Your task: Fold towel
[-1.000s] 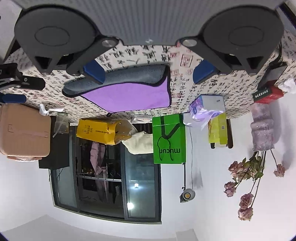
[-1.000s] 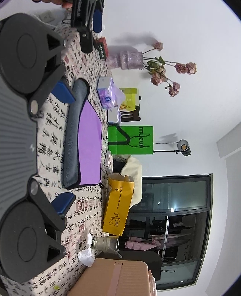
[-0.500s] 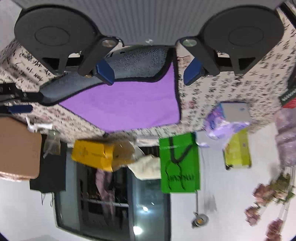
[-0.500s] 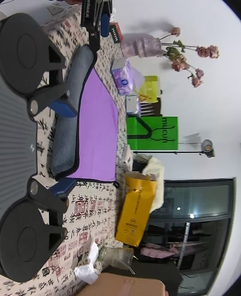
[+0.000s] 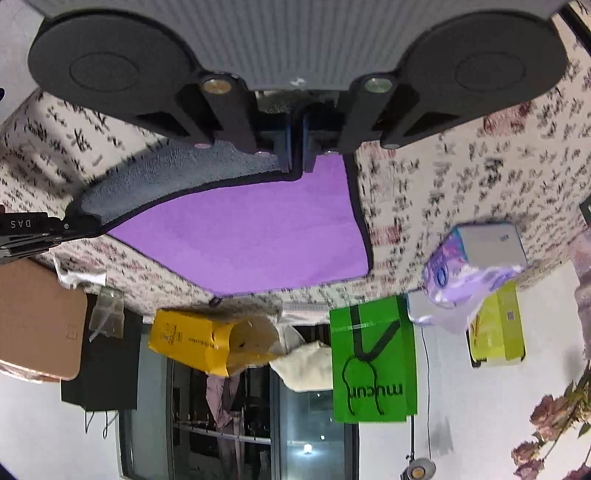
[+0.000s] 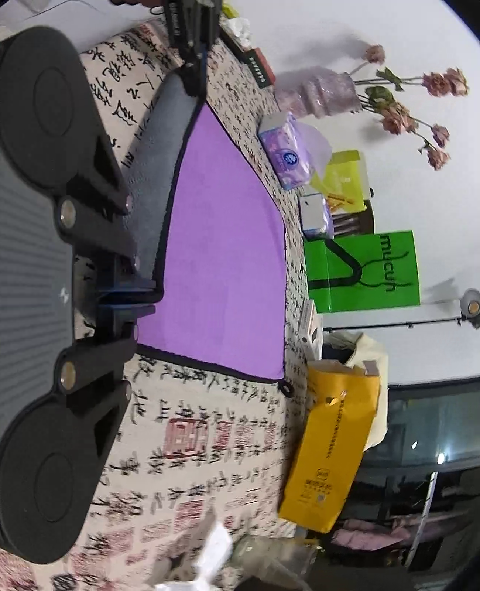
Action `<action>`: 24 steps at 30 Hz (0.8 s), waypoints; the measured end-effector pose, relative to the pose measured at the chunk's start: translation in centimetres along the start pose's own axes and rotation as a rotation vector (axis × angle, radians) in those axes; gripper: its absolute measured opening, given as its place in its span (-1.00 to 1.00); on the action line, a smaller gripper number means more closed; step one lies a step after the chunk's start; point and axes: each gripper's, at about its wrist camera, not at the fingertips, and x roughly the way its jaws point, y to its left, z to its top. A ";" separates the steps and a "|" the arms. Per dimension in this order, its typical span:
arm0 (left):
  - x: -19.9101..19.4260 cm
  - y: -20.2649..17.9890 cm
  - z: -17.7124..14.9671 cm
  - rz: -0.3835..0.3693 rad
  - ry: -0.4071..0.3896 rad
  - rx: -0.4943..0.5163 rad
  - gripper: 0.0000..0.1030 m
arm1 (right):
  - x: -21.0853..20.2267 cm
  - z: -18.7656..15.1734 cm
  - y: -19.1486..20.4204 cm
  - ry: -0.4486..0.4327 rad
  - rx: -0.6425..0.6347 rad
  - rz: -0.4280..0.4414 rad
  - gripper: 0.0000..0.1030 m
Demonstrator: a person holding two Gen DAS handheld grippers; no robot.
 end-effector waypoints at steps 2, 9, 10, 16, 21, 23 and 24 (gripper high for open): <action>0.3 0.1 0.8 0.005 -0.012 0.007 -0.89 | -0.1 0.7 -0.1 -0.012 -0.013 -0.001 -0.90; 2.1 1.1 4.8 0.015 -0.052 -0.002 -0.89 | 1.0 3.7 -0.9 -0.047 -0.061 -0.010 -0.90; 2.4 1.3 5.5 0.011 -0.057 -0.001 -0.89 | 1.3 4.2 -1.1 -0.051 -0.069 -0.009 -0.90; 6.0 3.0 9.2 0.004 -0.057 -0.009 -0.89 | 4.2 7.5 -3.0 -0.057 -0.060 0.000 -0.91; 10.5 4.9 12.1 -0.002 -0.022 -0.030 -0.89 | 8.1 10.7 -5.2 -0.045 -0.027 0.015 -0.91; 12.6 5.7 13.1 -0.005 -0.006 -0.038 -0.89 | 9.9 11.9 -6.2 -0.031 -0.018 0.017 -0.91; 13.6 6.0 13.5 -0.004 0.003 -0.043 -0.89 | 10.9 12.5 -6.8 -0.023 -0.007 0.018 -0.91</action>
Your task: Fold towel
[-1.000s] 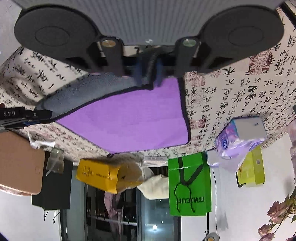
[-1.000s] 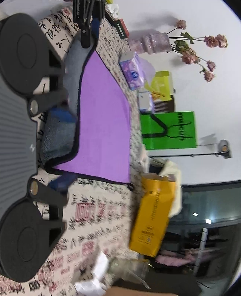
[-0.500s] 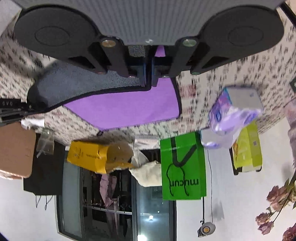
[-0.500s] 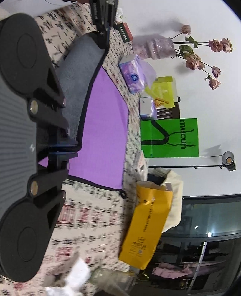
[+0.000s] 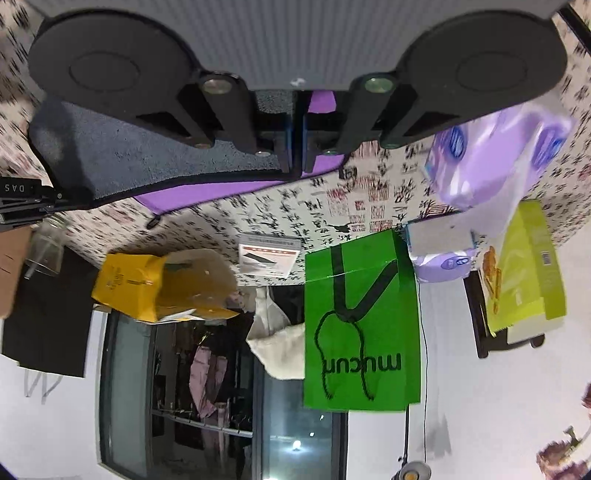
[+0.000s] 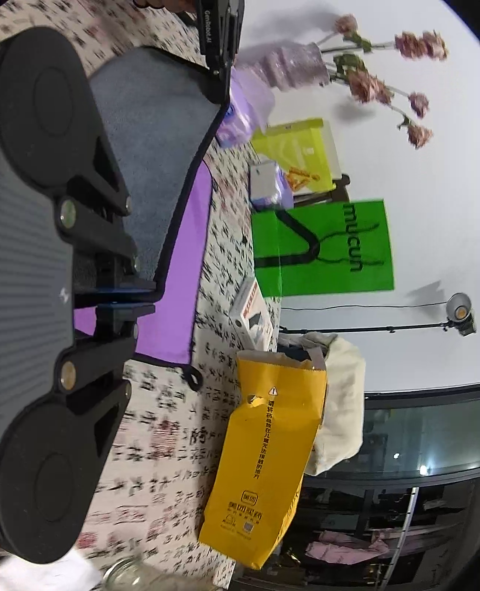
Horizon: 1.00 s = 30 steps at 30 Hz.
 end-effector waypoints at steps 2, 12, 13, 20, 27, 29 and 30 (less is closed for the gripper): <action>2.2 0.7 0.8 0.002 0.021 -0.009 -0.89 | 2.0 0.9 -1.0 0.017 0.021 0.003 -0.91; 9.7 2.9 2.3 0.047 0.096 -0.073 -0.73 | 10.1 3.3 -4.3 0.073 0.070 -0.025 -0.87; 10.0 3.2 2.1 0.054 0.099 -0.086 -0.46 | 10.7 3.4 -4.5 0.078 0.079 -0.044 -0.81; 8.3 3.5 1.9 0.068 0.045 -0.064 0.47 | 10.8 2.9 -5.0 0.068 0.103 -0.065 -0.16; 4.5 2.3 1.3 0.063 0.026 -0.037 0.66 | 8.2 2.6 -3.9 0.066 0.108 -0.058 0.10; 2.8 1.9 0.8 0.066 0.012 -0.031 0.72 | 6.9 2.3 -3.2 0.059 0.095 -0.063 0.20; 2.1 1.7 0.5 0.066 0.006 -0.025 0.73 | 6.3 2.1 -2.7 0.058 0.084 -0.066 0.28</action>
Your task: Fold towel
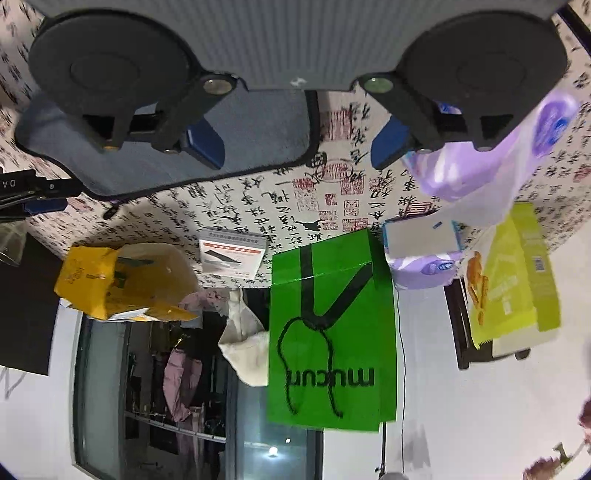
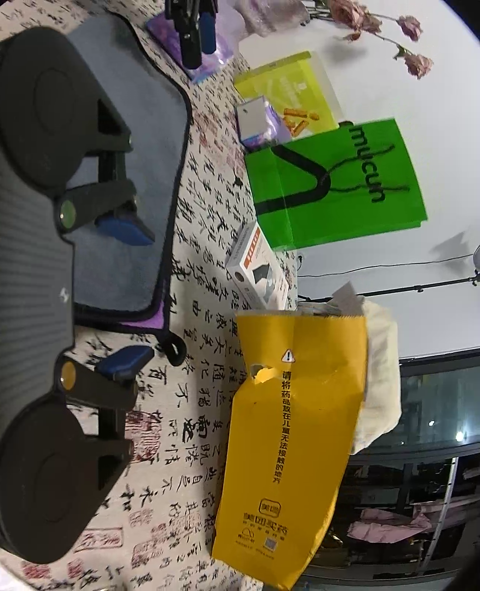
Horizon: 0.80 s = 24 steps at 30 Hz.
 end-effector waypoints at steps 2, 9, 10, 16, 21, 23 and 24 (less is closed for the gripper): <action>-1.7 -0.4 -0.5 0.006 -0.011 0.005 0.75 | -1.3 -0.6 0.8 -0.010 -0.023 -0.008 0.35; -7.1 -1.7 -2.3 0.011 -0.060 -0.002 0.93 | -5.6 -2.9 3.2 -0.038 -0.032 -0.022 0.52; -7.8 -1.8 -2.6 0.010 -0.065 -0.006 0.96 | -6.2 -3.3 3.5 -0.046 -0.032 -0.028 0.54; -11.6 -3.0 -4.7 0.025 -0.084 -0.007 0.98 | -10.0 -5.7 5.9 -0.090 -0.054 -0.047 0.68; -14.7 -4.1 -6.8 0.040 -0.107 -0.006 1.00 | -13.0 -7.8 7.3 -0.115 -0.040 -0.049 0.72; -15.8 -4.4 -7.5 0.049 -0.115 -0.006 1.00 | -14.0 -8.6 8.0 -0.125 -0.036 -0.049 0.73; -16.4 -4.5 -7.8 0.053 -0.117 -0.010 1.00 | -14.6 -9.1 8.3 -0.130 -0.035 -0.052 0.73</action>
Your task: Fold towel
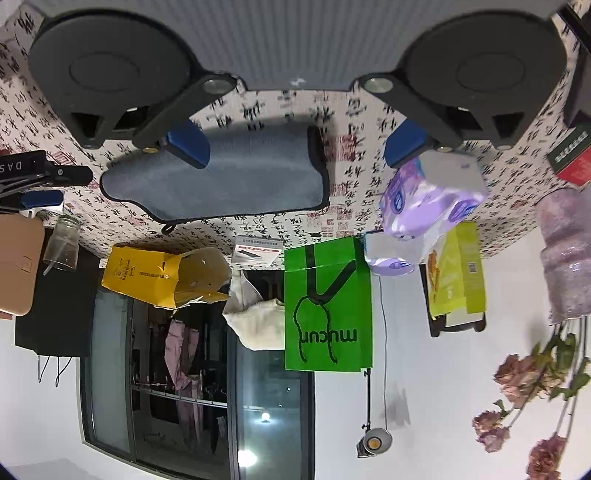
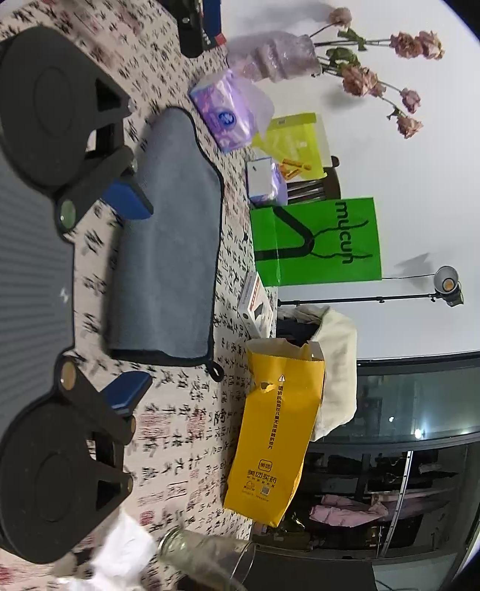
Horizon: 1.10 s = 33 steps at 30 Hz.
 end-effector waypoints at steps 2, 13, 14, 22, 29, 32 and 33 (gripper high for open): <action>-1.1 -0.1 -0.5 0.004 -0.007 0.001 1.00 | -1.3 -0.7 0.7 -0.011 0.002 -0.005 0.74; -8.3 -1.7 -3.0 0.017 -0.075 0.012 1.00 | -8.4 -4.2 4.7 -0.064 -0.010 -0.014 0.78; -8.9 -2.0 -3.3 0.020 -0.079 0.015 1.00 | -9.0 -4.5 5.1 -0.068 -0.009 -0.013 0.82; -13.9 -4.0 -6.1 0.039 -0.105 0.054 1.00 | -14.4 -7.2 8.0 -0.108 -0.017 -0.018 0.93; -17.2 -4.4 -8.4 0.051 -0.100 0.030 1.00 | -18.3 -9.1 9.9 -0.132 -0.018 -0.007 0.95; -18.3 -4.2 -9.2 0.042 -0.087 0.030 1.00 | -20.0 -9.9 10.8 -0.142 -0.024 -0.007 0.96; -18.6 -4.2 -9.4 0.047 -0.081 0.028 1.00 | -20.5 -10.2 11.1 -0.145 -0.028 -0.006 0.96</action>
